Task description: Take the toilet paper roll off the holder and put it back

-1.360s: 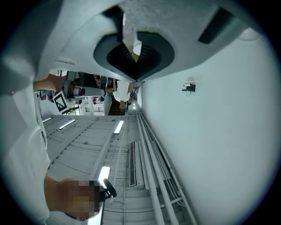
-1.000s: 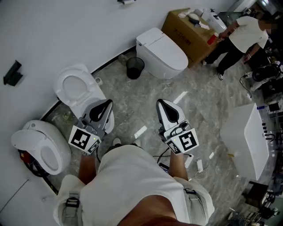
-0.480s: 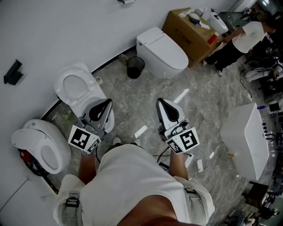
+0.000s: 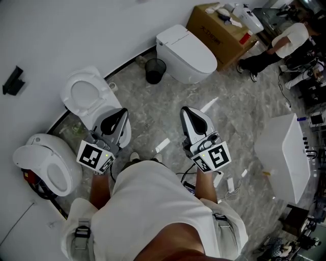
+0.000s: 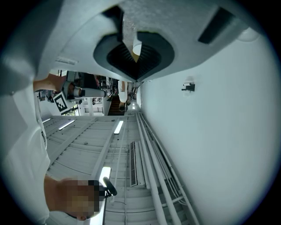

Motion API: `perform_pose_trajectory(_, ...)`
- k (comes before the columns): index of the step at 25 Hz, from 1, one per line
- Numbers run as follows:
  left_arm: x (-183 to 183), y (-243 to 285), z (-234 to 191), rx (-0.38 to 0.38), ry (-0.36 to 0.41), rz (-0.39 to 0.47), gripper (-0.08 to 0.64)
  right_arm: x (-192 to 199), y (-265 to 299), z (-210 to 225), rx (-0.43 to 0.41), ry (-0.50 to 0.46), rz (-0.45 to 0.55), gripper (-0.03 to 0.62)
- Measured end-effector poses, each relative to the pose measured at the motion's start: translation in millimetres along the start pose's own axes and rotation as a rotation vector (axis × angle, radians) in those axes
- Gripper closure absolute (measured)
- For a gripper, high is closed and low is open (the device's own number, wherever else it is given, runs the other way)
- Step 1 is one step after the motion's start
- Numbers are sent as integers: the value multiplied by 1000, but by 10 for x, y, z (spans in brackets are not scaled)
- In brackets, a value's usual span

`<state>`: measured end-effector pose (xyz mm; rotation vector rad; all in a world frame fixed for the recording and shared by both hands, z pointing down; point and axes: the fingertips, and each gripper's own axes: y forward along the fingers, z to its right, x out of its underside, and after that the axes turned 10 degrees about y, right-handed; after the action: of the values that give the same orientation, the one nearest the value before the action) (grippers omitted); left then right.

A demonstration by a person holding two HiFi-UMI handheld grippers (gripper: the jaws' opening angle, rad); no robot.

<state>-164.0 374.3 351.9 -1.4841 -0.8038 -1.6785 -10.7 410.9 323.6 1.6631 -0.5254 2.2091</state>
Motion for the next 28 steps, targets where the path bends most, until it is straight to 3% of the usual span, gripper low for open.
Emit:
perform_pose_trajectory(17, 0, 141, 230, -19, 9, -13, 560, -55, -213, 209, -4, -4, 7, 591)
perform_pose_trajectory(28, 73, 636, 613, -9, 1, -35, 561, -57, -558, 728, 4, 12, -12, 591)
